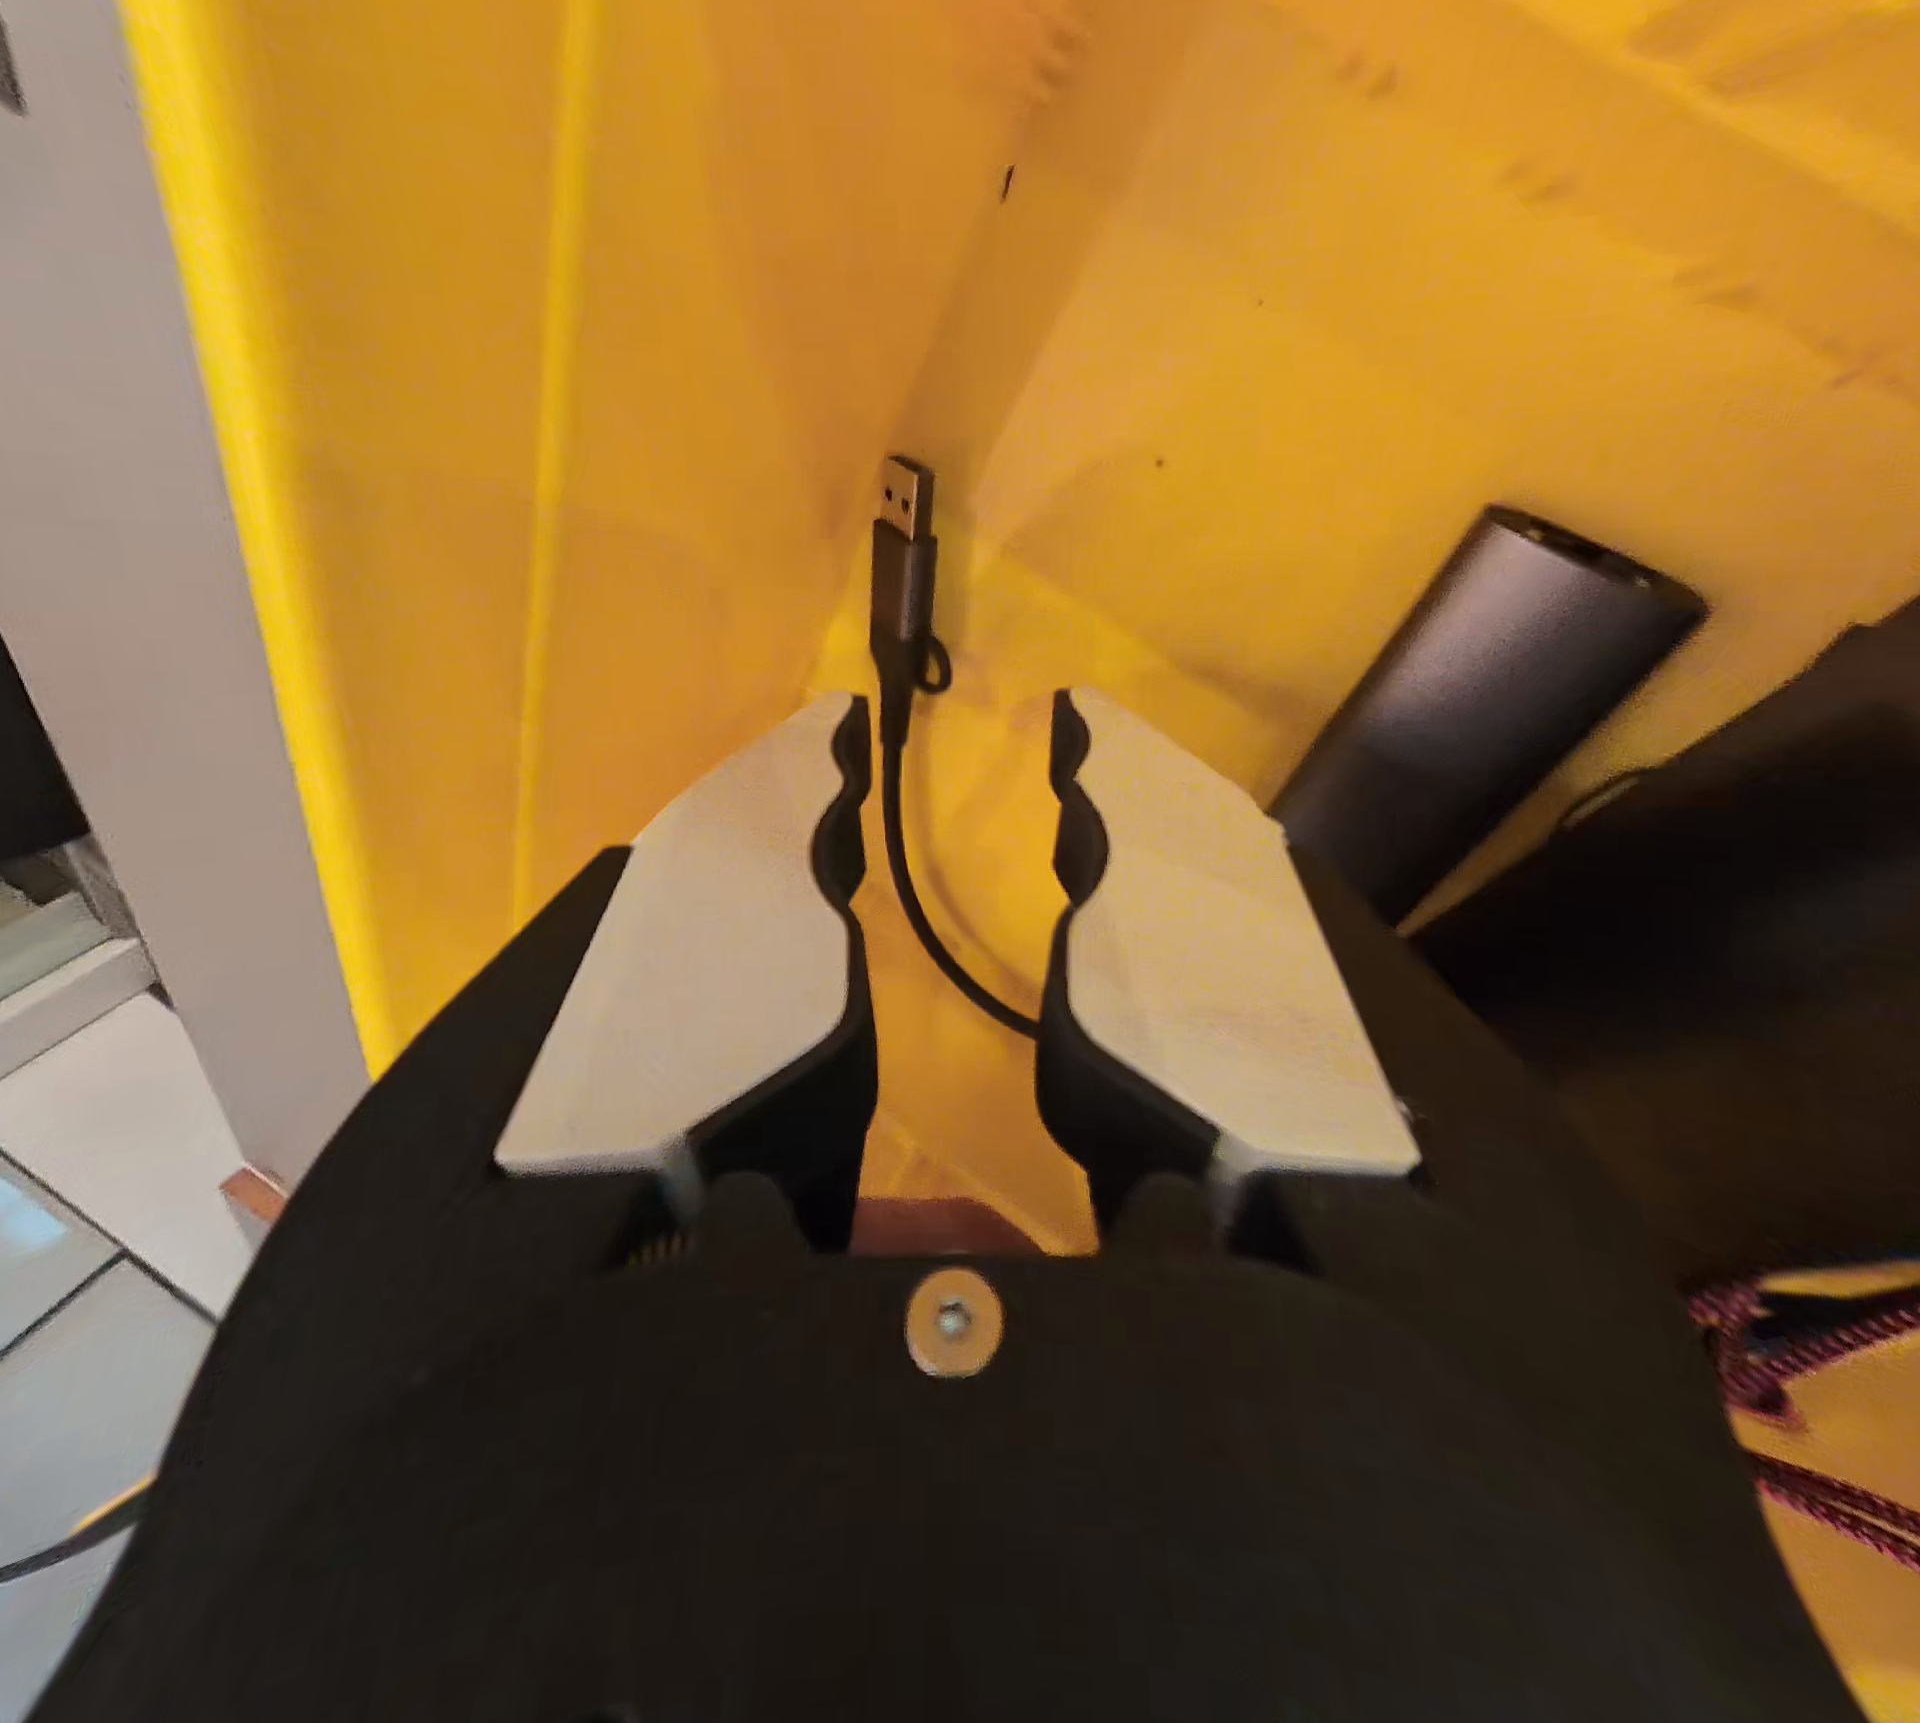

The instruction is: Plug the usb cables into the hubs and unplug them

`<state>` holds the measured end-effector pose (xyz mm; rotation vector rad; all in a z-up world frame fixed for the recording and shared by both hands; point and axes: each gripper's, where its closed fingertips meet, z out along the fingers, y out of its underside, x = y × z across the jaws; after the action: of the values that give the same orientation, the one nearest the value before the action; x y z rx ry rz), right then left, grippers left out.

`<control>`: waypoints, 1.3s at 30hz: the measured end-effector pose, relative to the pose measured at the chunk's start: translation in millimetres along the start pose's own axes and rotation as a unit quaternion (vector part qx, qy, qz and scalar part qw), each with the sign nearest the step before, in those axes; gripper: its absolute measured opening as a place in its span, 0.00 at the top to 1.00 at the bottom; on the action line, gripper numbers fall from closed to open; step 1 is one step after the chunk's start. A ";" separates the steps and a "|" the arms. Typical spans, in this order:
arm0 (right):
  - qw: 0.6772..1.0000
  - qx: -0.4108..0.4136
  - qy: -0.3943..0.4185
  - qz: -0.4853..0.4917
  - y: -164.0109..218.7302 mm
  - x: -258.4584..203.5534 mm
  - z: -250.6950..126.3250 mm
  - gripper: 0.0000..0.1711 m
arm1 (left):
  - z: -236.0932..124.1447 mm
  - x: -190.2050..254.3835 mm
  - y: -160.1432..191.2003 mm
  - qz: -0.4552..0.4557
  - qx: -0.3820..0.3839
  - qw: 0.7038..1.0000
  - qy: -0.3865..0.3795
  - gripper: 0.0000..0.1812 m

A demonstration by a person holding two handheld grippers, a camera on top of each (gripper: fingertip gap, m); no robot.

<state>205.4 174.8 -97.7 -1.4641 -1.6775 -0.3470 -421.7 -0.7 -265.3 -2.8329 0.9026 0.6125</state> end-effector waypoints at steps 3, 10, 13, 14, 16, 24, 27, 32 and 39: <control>1.000 0.019 0.001 0.002 -12.2 -2.4 -4.2 0.84 | 14.1 -1.2 -1.9 0.009 -0.016 1.000 0.005 0.86; 0.999 0.036 -0.004 0.003 -21.8 -7.5 -3.6 0.85 | 21.7 -13.5 -0.1 0.009 -0.011 0.999 -0.038 0.96; 0.999 0.044 -0.009 0.006 -25.4 -10.8 -0.8 0.86 | 18.7 -15.3 1.1 0.004 0.000 0.999 -0.052 0.96; 0.999 0.047 -0.010 0.008 -26.5 -12.0 -0.2 0.86 | 16.0 -16.9 2.0 0.001 0.002 0.998 -0.057 0.96; 0.999 0.053 -0.010 0.010 -28.8 -13.2 0.0 0.87 | 6.0 -21.5 1.1 -0.003 0.016 0.997 -0.072 0.96; 0.996 0.073 0.001 0.044 -29.3 -1.2 -9.4 0.89 | -64.5 -40.0 -3.3 -0.031 0.091 0.985 -0.142 0.96; 0.994 0.079 0.019 0.073 -22.3 14.7 -19.6 0.90 | -97.0 -44.4 -8.3 -0.049 0.134 0.976 -0.163 0.96; 0.988 0.093 0.037 0.121 -13.0 32.6 -33.7 0.92 | -144.4 -47.3 -21.6 -0.056 0.189 0.961 -0.196 0.96; 0.983 0.122 0.035 0.130 -28.4 29.2 -40.7 0.90 | -216.0 -41.0 -58.6 -0.040 0.268 0.936 -0.224 0.96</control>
<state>198.2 158.4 -42.9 -1.4466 -1.3974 -0.0457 -344.1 21.9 -52.5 -2.1129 0.7249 0.8097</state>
